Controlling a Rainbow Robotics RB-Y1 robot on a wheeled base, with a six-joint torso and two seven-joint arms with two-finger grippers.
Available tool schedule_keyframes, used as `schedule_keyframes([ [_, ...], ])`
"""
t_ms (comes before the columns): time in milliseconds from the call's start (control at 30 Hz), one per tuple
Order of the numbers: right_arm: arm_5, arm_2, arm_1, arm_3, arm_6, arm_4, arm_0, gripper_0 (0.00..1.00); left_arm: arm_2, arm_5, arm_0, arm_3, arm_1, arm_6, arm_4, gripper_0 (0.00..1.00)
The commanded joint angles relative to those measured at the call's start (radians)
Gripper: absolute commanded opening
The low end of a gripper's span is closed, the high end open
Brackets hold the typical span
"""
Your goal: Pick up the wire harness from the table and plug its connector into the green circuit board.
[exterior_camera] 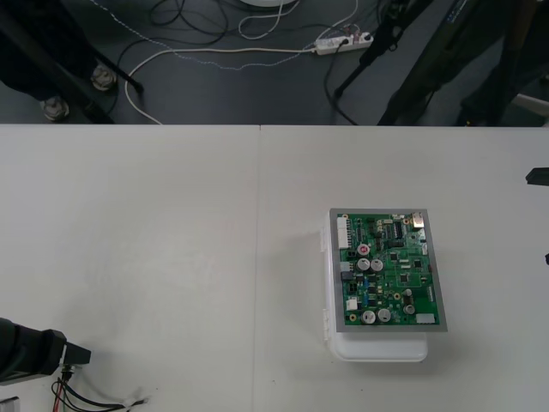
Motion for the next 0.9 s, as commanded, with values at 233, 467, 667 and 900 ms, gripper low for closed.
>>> schedule_keyframes([
  [233, 0.000, 0.004, 0.059, -0.049, 0.013, 0.011, 0.014, 1.00, -0.245, 0.194, -0.186, -0.014, 0.071, -0.089, -0.027, 1.00],
  [467, 0.000, 0.004, 0.067, -0.047, -0.010, 0.005, 0.014, 1.00, -0.304, 0.218, -0.209, -0.011, 0.077, -0.087, -0.028, 1.00],
  [667, 0.000, 0.004, 0.065, -0.049, -0.019, -0.032, 0.014, 1.00, -0.318, 0.217, -0.209, -0.008, 0.078, -0.089, -0.031, 1.00],
  [900, 0.000, 0.003, 0.048, -0.082, -0.019, -0.055, 0.013, 1.00, -0.318, 0.217, -0.209, -0.009, 0.072, -0.089, -0.034, 1.00],
])
